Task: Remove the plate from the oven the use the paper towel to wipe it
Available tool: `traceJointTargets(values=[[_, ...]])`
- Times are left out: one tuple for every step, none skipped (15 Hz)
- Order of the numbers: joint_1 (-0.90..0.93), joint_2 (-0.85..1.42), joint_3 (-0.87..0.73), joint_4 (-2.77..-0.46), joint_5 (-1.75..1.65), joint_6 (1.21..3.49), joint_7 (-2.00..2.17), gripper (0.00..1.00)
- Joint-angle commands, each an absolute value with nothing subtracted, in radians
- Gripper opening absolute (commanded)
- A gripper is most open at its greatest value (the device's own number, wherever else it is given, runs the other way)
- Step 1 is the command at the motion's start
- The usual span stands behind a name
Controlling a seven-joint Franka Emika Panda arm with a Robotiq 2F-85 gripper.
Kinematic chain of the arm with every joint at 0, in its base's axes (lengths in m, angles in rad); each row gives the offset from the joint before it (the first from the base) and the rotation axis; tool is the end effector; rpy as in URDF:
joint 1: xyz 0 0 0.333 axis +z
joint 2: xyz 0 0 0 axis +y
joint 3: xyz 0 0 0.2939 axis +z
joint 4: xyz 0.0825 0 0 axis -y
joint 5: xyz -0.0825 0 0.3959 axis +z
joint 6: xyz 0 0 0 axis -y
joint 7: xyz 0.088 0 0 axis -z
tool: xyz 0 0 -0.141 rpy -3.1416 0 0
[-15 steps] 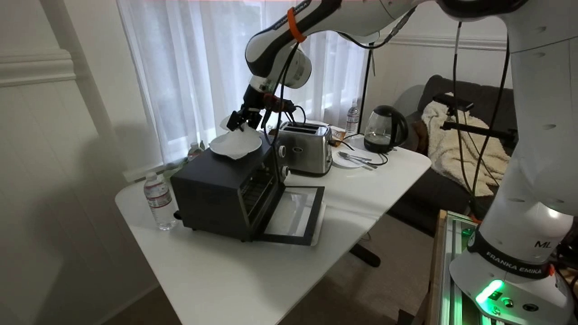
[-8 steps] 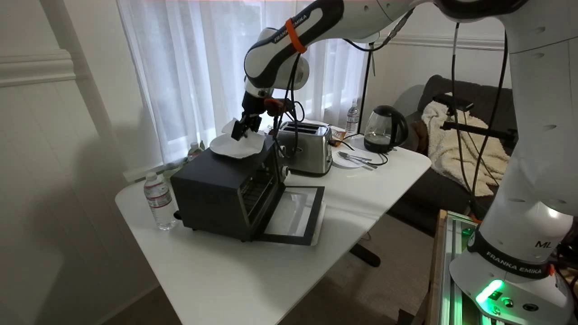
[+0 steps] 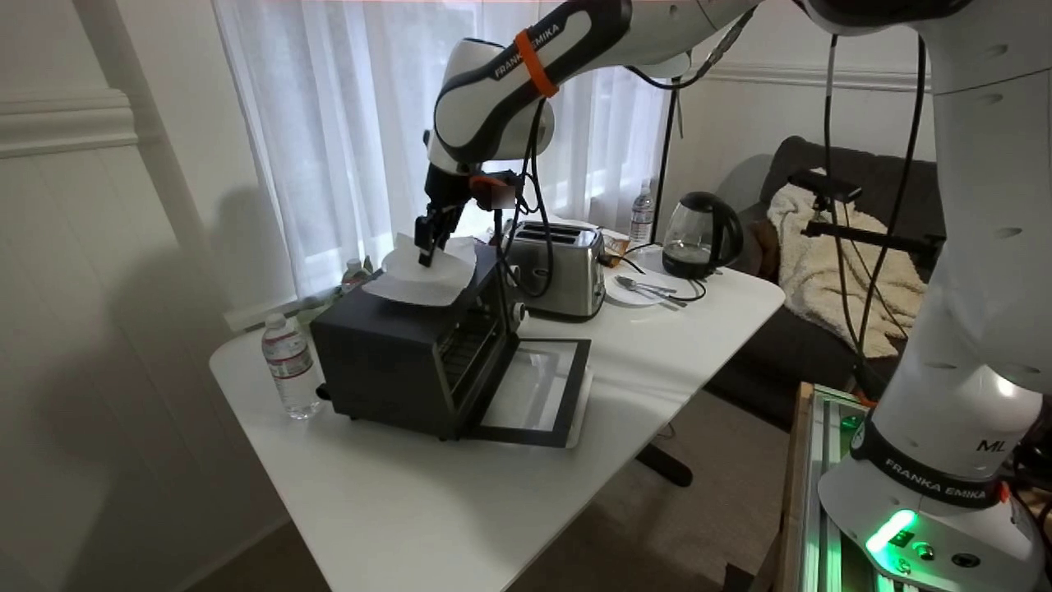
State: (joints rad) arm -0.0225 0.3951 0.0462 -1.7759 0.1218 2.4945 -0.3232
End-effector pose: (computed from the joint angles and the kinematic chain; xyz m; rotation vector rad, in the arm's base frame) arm 0.6907 0.0161 0.3117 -3.0178 -0.3871 -0.5145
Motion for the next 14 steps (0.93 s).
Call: traceJointTargets(values=[[-0.01, 0.349, 0.041, -1.801, 0.059, 2.477, -0.269, 0.68], [-0.009, 0.347, 0.039, -1.801, 0.051, 2.474, -0.261, 0.56], [-0.009, 0.347, 0.037, -1.799, 0.043, 2.469, -0.254, 0.42], [-0.009, 0.348, 0.036, -1.798, 0.037, 2.468, -0.248, 0.41], [-0.01, 0.349, 0.034, -1.798, 0.031, 2.463, -0.242, 0.35], [-0.01, 0.351, 0.032, -1.797, 0.028, 2.458, -0.235, 0.28], [-0.01, 0.352, 0.03, -1.796, 0.024, 2.453, -0.23, 0.19], [-0.009, 0.355, 0.027, -1.795, 0.017, 2.45, -0.224, 0.13], [-0.008, 0.357, 0.024, -1.793, 0.009, 2.451, -0.22, 0.05], [-0.009, 0.359, 0.023, -1.792, 0.007, 2.447, -0.217, 0.08], [-0.008, 0.363, 0.021, -1.792, -0.001, 2.451, -0.213, 0.22], [-0.009, 0.367, 0.021, -1.792, -0.001, 2.452, -0.211, 0.34], [-0.007, 0.37, 0.019, -1.792, -0.009, 2.458, -0.208, 0.37], [-0.007, 0.373, 0.02, -1.794, -0.01, 2.463, -0.207, 0.42]])
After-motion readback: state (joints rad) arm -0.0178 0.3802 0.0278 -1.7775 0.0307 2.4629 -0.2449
